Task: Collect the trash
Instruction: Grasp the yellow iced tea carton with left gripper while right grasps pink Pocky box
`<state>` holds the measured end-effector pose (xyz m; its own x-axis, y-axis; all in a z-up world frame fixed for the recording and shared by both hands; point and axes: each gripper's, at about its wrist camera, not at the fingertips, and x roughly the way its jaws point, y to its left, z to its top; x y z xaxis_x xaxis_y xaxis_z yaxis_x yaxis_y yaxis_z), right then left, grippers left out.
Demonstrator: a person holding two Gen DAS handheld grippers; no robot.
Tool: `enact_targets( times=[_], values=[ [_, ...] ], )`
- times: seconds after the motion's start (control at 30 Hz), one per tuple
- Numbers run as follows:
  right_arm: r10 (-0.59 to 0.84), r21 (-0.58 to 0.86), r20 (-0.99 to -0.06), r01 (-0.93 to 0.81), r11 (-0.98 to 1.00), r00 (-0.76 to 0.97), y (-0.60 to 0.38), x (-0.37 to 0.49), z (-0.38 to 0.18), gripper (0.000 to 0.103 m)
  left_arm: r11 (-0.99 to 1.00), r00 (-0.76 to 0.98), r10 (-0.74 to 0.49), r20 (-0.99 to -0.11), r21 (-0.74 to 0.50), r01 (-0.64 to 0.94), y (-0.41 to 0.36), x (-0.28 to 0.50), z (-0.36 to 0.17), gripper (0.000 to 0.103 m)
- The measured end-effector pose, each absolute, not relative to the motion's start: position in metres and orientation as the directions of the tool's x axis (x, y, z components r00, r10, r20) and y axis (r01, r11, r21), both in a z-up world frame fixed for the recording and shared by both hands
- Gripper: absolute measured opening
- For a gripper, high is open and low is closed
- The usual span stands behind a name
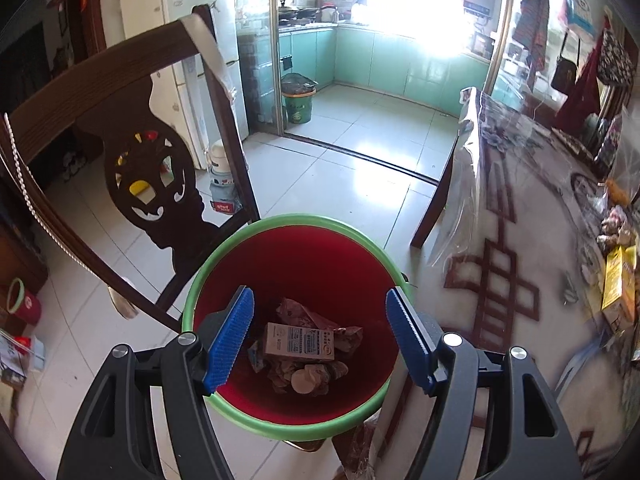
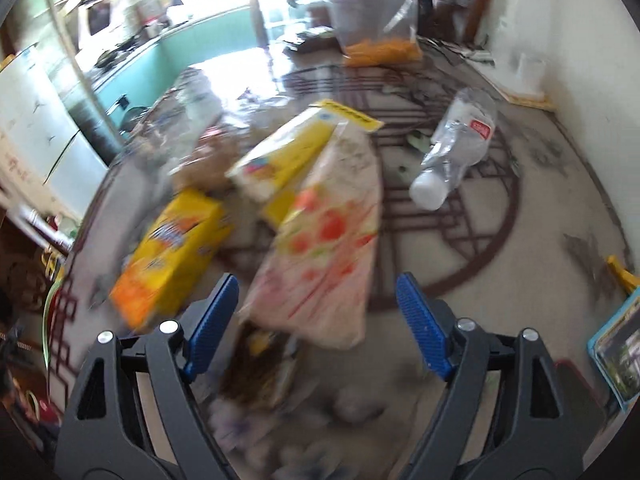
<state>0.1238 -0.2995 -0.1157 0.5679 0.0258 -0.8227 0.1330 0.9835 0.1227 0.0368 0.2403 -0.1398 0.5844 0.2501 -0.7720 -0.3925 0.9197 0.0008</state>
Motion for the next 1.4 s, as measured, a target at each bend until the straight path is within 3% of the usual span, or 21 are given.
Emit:
enact_targets(
  times=[0.1,0.2,0.37,0.43,0.53,0.6,0.67,0.83,0.87,0.93,1.1,1.27,1.33,1.37,1.4],
  values=[
    [0.073,0.186,-0.834,0.154,0.97,0.546,-0.318,0.145,-0.129,0.082,0.931,0.618,0.238,-0.749,-0.005,-0.365,0.217,0.034,-0.13,0.066],
    [0.146,0.264,-0.846,0.165,0.95,0.513,-0.33,0.164,-0.145,0.083,0.952,0.658,0.12,-0.743,-0.103,-0.289,0.18,0.036,-0.114,0.066],
    [0.233,0.36,-0.839,0.181,0.915,0.492,-0.336,0.173,-0.16,0.082,0.987,0.674,-0.068,-0.736,-0.149,-0.064,0.092,0.074,-0.089,0.071],
    [0.257,0.376,-0.836,0.165,0.912,0.485,-0.333,0.172,-0.16,0.072,0.982,0.648,-0.15,-0.747,-0.187,0.011,0.059,0.093,-0.088,0.072],
    [0.274,0.388,-0.829,0.148,0.91,0.488,-0.33,0.171,-0.157,0.069,0.975,0.608,-0.216,-0.764,-0.199,0.097,0.011,0.116,-0.092,0.072],
    [0.285,0.4,-0.822,0.144,0.905,0.494,-0.334,0.171,-0.155,0.049,0.974,0.586,-0.228,-0.778,-0.168,0.155,-0.02,0.128,-0.096,0.072],
    [0.302,0.421,-0.812,0.142,0.896,0.5,-0.337,0.169,-0.153,0.046,0.971,0.55,-0.225,-0.804,-0.135,0.199,-0.046,0.141,-0.105,0.072],
    [0.296,0.428,-0.806,0.159,0.89,0.513,-0.341,0.168,-0.148,0.048,0.971,0.467,-0.185,-0.865,-0.087,0.223,-0.082,0.165,-0.13,0.073],
    [0.285,0.421,-0.804,0.162,0.893,0.522,-0.341,0.167,-0.146,0.052,0.971,0.459,-0.192,-0.867,-0.098,0.219,-0.083,0.169,-0.133,0.076],
    [0.256,0.402,-0.798,0.165,0.901,0.546,-0.341,0.167,-0.141,0.077,0.972,0.454,-0.199,-0.869,-0.117,0.201,-0.081,0.176,-0.134,0.08],
    [0.228,0.369,-0.797,0.152,0.917,0.559,-0.337,0.176,-0.139,0.081,0.971,0.443,-0.197,-0.875,-0.113,0.209,-0.084,0.188,-0.13,0.079],
    [0.239,0.373,-0.816,0.163,0.914,0.527,-0.336,0.187,-0.153,0.081,0.964,0.419,-0.213,-0.882,-0.12,0.236,-0.097,0.194,-0.136,0.077],
    [0.239,0.367,-0.822,0.16,0.916,0.517,-0.335,0.187,-0.157,0.08,0.962,0.403,-0.219,-0.888,-0.128,0.241,-0.097,0.194,-0.143,0.063],
    [0.24,0.363,-0.826,0.155,0.919,0.51,-0.333,0.187,-0.159,0.079,0.962,0.402,-0.219,-0.889,-0.129,0.239,-0.096,0.192,-0.144,0.063],
    [0.241,0.359,-0.828,0.149,0.921,0.506,-0.331,0.187,-0.159,0.065,0.962,0.409,-0.217,-0.886,-0.124,0.242,-0.096,0.191,-0.144,0.062]
  ],
)
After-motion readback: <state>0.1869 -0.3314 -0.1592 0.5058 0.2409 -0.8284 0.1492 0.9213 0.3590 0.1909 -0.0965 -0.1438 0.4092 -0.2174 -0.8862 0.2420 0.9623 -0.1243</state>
